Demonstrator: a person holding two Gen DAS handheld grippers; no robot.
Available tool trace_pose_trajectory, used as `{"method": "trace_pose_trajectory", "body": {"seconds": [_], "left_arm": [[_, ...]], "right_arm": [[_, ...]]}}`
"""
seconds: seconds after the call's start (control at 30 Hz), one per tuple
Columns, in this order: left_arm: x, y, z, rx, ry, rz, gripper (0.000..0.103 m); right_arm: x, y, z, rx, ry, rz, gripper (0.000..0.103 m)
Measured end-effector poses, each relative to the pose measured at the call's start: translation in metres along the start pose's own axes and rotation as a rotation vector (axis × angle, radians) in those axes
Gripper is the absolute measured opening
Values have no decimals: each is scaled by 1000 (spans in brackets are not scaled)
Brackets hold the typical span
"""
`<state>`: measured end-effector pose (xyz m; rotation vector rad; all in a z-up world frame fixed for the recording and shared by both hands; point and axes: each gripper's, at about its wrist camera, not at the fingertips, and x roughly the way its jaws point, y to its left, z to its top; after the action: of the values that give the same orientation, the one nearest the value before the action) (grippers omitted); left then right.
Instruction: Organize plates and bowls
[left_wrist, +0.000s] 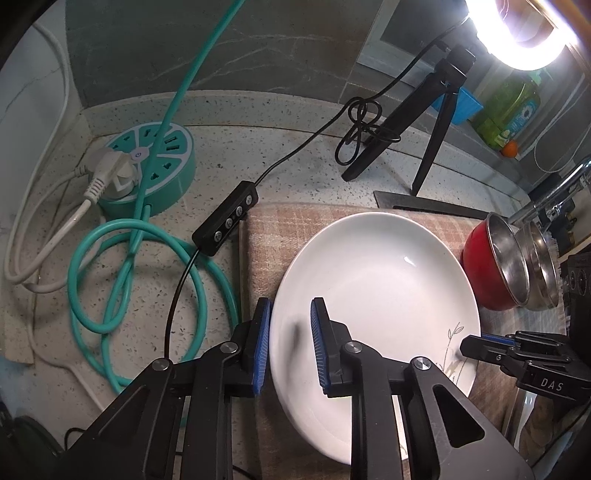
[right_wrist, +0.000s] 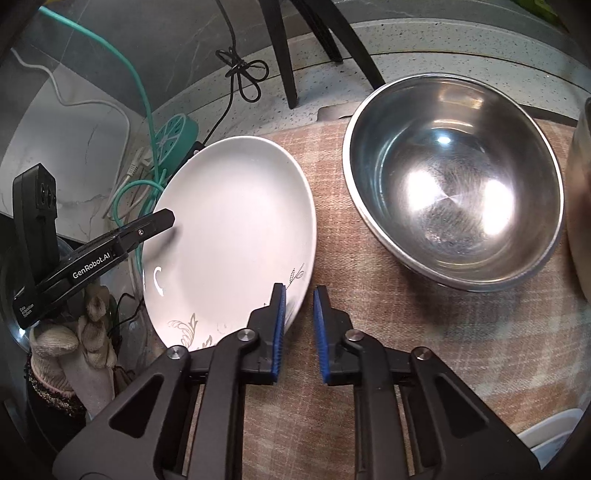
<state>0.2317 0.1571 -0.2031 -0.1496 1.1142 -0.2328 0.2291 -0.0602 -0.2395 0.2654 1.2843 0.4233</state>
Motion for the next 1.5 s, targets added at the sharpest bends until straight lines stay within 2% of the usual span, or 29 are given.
{"method": "trace_pose_trajectory", "body": {"seconds": [0.3,0.73,1.5], "left_arm": [[-5,-3,-3,-29,9,-8,19],[-24,-18,-32,-60,-2,-10,19],[-82,-86,-74,-59,-96,-28,19]], "right_arm": [[-2,3,0,-17,2,-26,12],[-23,3,-24,-46,9,-25,12],[-105,-28,-85,-117,-47,16,12]]}}
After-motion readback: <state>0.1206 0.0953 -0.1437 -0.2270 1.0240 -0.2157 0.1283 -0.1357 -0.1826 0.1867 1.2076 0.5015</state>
